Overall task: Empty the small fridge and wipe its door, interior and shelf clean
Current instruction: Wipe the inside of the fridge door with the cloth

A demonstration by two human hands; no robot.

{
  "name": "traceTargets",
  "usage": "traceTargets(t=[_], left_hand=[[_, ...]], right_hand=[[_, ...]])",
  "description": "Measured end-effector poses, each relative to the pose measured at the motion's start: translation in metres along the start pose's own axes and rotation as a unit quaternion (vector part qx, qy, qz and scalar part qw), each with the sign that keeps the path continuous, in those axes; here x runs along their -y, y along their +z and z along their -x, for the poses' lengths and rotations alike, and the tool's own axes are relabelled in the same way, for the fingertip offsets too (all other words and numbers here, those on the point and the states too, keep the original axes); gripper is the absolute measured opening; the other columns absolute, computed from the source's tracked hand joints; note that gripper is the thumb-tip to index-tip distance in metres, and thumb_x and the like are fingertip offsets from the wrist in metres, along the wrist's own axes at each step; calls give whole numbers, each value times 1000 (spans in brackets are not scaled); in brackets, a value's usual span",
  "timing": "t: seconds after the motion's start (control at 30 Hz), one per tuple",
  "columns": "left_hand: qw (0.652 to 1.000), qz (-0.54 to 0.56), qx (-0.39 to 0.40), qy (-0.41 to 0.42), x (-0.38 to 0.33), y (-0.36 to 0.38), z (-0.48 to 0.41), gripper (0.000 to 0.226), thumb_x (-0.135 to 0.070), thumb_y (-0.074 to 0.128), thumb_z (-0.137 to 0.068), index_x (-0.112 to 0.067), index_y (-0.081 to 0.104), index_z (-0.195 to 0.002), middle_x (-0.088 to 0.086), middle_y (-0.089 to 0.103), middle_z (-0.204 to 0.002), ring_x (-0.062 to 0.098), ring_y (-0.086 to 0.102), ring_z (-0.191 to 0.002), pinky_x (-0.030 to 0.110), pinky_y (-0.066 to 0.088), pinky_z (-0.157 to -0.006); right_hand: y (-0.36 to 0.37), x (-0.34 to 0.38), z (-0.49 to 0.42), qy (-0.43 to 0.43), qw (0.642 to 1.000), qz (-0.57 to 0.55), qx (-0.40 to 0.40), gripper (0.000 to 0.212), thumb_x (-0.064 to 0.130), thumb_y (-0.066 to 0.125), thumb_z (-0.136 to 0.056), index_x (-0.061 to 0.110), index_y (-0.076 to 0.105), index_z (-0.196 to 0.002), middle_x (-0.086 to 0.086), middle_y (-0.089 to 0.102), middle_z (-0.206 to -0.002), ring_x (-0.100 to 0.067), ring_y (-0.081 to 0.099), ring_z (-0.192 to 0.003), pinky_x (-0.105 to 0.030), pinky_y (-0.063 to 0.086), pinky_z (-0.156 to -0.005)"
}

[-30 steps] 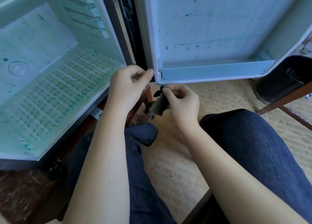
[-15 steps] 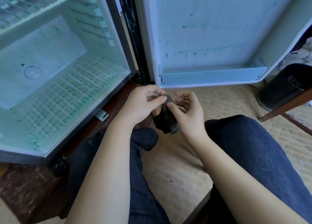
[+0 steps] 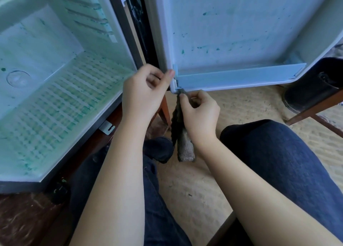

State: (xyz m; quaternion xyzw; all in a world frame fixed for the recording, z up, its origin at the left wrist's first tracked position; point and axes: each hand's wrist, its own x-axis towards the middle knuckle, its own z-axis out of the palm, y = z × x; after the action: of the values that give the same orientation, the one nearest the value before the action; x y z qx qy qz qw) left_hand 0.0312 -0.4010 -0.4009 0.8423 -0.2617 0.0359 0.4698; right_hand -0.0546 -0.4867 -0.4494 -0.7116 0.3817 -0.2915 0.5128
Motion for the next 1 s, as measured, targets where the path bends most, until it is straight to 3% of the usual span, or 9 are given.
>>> traceTargets(t=[0.2,0.33,0.53,0.73,0.8,0.9,1.0], left_hand=[[992,-81,-62,69,-6,12,-21,37,-44,60,-86,-15,52,-64,-5,53,-55,13,50,-55,24,34,-51],[986,-120,-77,82,-6,15,-23,36,-39,58,-84,-10,56,-63,1,58,-57,17,50,-54,29,32,-49],[985,-118,-81,96,-5,14,-23,36,-38,58,-85,-11,54,-62,2,56,-56,16,48,-53,29,30,-47],[986,-102,-85,103,-3,15,-23,36,-36,58,-85,-10,51,-61,3,55,-55,18,47,-52,29,30,-49],[986,-100,-85,103,-2,15,-22,36,-36,58,-86,-10,51,-62,2,55,-55,17,48,-52,27,29,-49],[986,-98,-84,106,-1,15,-22,37,-36,58,-86,-8,52,-62,3,56,-56,18,49,-53,29,32,-49],[986,-93,-80,110,-1,15,-22,38,-36,59,-87,-6,54,-63,4,57,-57,20,50,-53,31,35,-49]], right_hand=[[3,7,-11,8,998,42,-52,13,25,66,-86,17,61,-78,12,57,-68,0,49,-62,-4,35,-55],[10,12,-9,40,996,15,-73,9,22,66,-86,18,59,-82,17,55,-68,-3,54,-66,-14,38,-58],[31,13,6,64,988,-87,-112,6,20,71,-84,18,72,-78,10,69,-74,-4,64,-75,-24,52,-75],[27,2,11,43,987,-139,-65,12,7,68,-85,12,75,-93,5,74,-90,-4,68,-89,-28,53,-89],[23,-1,6,49,986,-154,-43,12,4,67,-86,13,74,-90,4,73,-88,-6,68,-89,-28,54,-88],[13,-1,1,45,985,-167,8,13,3,66,-87,15,72,-89,8,72,-85,-3,68,-86,-17,52,-83],[0,-7,3,1,991,-113,65,14,6,67,-87,19,72,-88,12,71,-84,-1,67,-85,-17,52,-81]])
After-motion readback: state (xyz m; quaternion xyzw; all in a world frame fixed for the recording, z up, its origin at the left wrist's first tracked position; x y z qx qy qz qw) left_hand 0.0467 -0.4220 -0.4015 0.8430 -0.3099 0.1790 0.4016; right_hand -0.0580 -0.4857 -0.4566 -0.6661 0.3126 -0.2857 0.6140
